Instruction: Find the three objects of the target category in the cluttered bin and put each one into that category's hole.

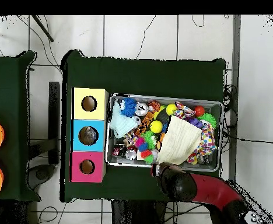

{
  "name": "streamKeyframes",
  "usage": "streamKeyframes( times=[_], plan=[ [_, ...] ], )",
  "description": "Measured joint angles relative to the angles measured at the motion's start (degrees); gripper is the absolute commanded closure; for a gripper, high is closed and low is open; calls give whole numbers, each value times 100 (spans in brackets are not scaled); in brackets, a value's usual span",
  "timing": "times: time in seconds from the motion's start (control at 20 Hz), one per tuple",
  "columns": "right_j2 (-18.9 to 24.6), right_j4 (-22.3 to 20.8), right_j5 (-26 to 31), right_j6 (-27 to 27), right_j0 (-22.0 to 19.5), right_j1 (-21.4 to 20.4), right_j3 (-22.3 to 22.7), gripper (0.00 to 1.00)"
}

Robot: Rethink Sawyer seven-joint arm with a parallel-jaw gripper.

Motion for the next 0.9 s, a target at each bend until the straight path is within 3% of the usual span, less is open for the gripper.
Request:
streamKeyframes(
  times=[0.45, 0.9],
  plan=[
    [36, -11, 30, 0, 82, 881, -966, 0],
    [36, -12, 134, 0, 93, 1105, -1388, 0]
  ],
)
